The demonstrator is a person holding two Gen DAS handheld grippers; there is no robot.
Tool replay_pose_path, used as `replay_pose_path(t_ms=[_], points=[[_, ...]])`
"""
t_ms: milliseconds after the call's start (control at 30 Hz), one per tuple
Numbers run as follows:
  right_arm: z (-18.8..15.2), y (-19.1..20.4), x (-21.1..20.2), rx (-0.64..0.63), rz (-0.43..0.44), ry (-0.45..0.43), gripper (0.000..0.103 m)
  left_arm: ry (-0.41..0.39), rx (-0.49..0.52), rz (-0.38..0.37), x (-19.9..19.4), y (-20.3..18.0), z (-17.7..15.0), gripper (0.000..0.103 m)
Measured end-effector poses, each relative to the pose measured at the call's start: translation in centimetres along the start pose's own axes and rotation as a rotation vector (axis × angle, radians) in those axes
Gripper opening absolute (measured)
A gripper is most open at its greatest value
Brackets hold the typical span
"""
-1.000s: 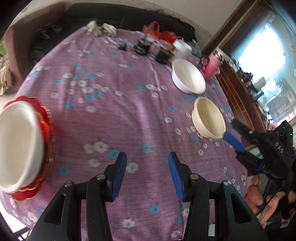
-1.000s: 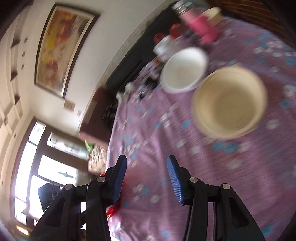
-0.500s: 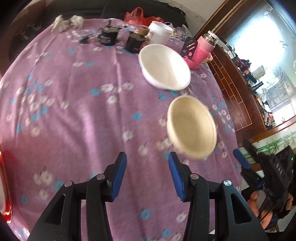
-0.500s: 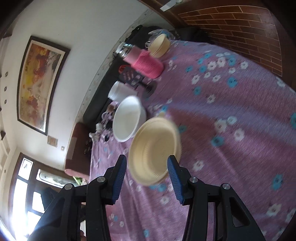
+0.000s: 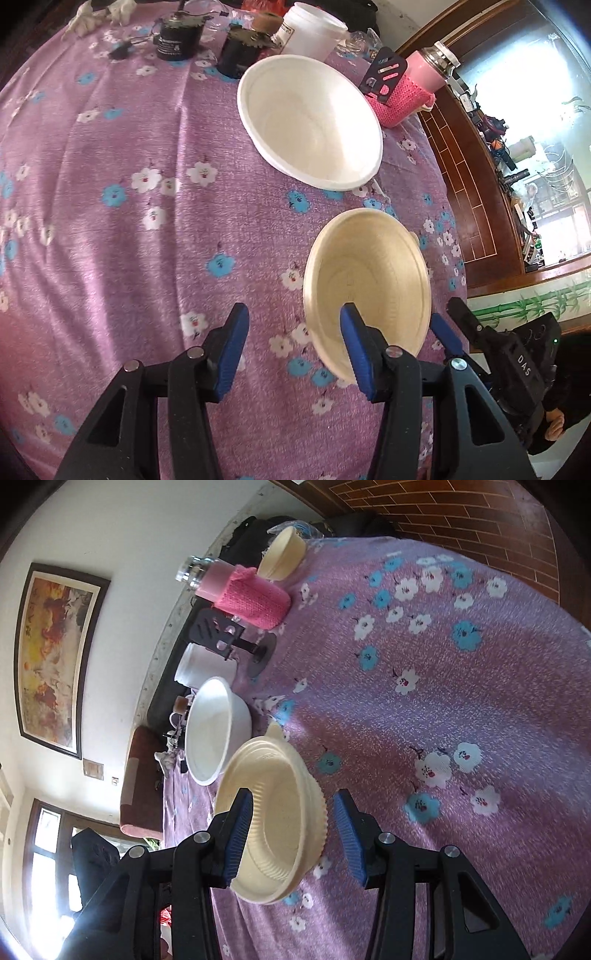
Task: Organize plates and bowls
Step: 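Grasp the cream plastic bowl's rim with the right gripper while the left gripper grasps it too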
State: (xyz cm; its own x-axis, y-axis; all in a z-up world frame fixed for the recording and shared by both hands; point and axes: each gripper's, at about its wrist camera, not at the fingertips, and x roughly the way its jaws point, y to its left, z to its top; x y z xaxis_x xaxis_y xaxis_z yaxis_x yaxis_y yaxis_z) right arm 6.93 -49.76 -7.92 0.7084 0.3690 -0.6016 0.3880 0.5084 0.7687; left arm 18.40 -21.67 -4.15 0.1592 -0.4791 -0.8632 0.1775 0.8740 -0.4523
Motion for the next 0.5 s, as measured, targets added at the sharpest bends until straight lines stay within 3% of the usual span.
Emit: replay_pose_path(t_ms=[200, 333, 500], points=[[0.4, -0.5, 0.7, 0.011, 0.016, 0.006, 0.05, 0.009, 0.0, -0.049, 0.8, -1.0, 0.8, 0.05], [0.5, -0.8, 1.0, 0.021, 0.025, 0.012, 0.05, -0.003, 0.009, -0.034, 1.2, -1.4, 1.0, 0.05], [0.4, -1.0, 1.5, 0.028, 0.039, 0.027, 0.05, -0.004, 0.009, -0.04, 1.7, -1.5, 1.2, 0.041]])
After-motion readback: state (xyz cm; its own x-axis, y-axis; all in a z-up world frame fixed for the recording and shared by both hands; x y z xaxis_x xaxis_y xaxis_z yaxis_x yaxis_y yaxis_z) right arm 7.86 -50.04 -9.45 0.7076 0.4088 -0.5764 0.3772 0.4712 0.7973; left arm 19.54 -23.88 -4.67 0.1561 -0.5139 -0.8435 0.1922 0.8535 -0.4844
